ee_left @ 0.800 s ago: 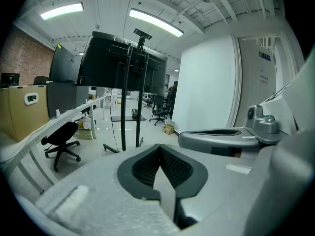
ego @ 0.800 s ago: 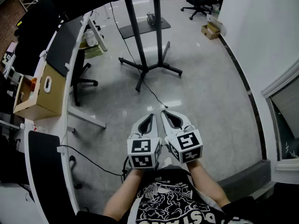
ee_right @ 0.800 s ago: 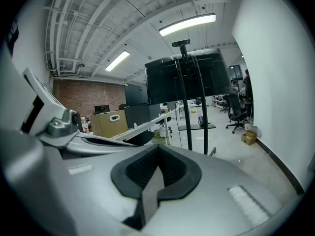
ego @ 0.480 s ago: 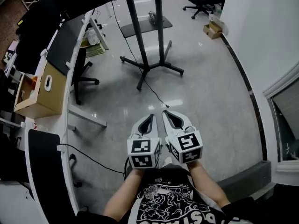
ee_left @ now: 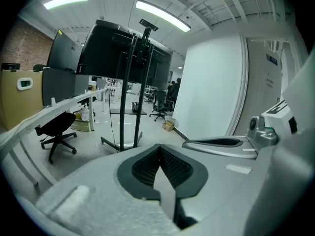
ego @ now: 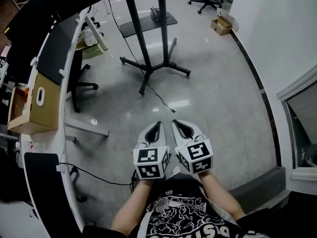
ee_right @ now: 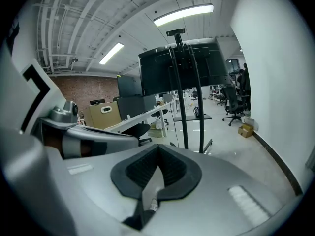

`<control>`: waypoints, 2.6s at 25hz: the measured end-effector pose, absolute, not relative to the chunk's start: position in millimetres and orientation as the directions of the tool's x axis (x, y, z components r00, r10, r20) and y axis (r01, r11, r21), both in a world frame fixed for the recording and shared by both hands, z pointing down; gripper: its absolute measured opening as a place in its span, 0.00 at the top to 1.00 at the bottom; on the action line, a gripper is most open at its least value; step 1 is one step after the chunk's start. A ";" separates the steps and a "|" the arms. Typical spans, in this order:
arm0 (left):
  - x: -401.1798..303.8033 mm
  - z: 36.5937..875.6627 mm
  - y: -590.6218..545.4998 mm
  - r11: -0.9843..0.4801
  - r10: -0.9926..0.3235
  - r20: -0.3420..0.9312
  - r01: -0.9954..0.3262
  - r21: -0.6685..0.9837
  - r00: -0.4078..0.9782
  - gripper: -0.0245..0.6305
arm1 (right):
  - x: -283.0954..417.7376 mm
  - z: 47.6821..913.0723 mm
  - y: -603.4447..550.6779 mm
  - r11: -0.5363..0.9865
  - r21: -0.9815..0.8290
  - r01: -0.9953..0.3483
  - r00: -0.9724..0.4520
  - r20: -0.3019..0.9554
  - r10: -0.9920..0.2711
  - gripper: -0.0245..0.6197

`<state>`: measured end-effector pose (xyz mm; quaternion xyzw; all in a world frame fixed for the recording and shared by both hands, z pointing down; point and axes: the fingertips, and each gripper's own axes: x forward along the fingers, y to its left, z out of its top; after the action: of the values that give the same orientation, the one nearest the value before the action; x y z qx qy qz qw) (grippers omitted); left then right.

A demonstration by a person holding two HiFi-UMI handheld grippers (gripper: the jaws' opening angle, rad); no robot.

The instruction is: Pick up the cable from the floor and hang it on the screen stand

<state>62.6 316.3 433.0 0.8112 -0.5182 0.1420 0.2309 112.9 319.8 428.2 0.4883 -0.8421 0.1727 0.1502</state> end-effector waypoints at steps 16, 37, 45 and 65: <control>75.4 522.9 195.7 -0.401 -0.658 0.563 -0.866 0.300 0.500 0.97 | 119.1 535.0 214.6 0.427 -0.162 -0.889 -0.438 0.566 -0.698 0.95; 51.7 735.6 64.3 -0.339 -0.489 0.663 -0.824 0.455 0.567 0.97 | 104.5 785.7 94.0 0.452 -0.129 -0.882 -0.366 0.793 -0.488 0.91; 46.9 805.2 41.2 -0.345 -0.408 0.687 -0.798 0.494 0.602 0.97 | 104.3 867.4 67.8 0.454 -0.104 -0.885 -0.311 0.858 -0.409 0.87; 63.0 997.7 1.3 -0.311 -0.362 0.756 -0.836 0.453 0.544 0.96 | 138.0 1097.8 67.4 0.600 -0.109 -0.793 -0.292 0.931 -0.217 0.85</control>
<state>63.0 1.3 997.7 0.7628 -0.3927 0.2713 0.4363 138.0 67.4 1097.8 0.3374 -0.7482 0.2939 0.4899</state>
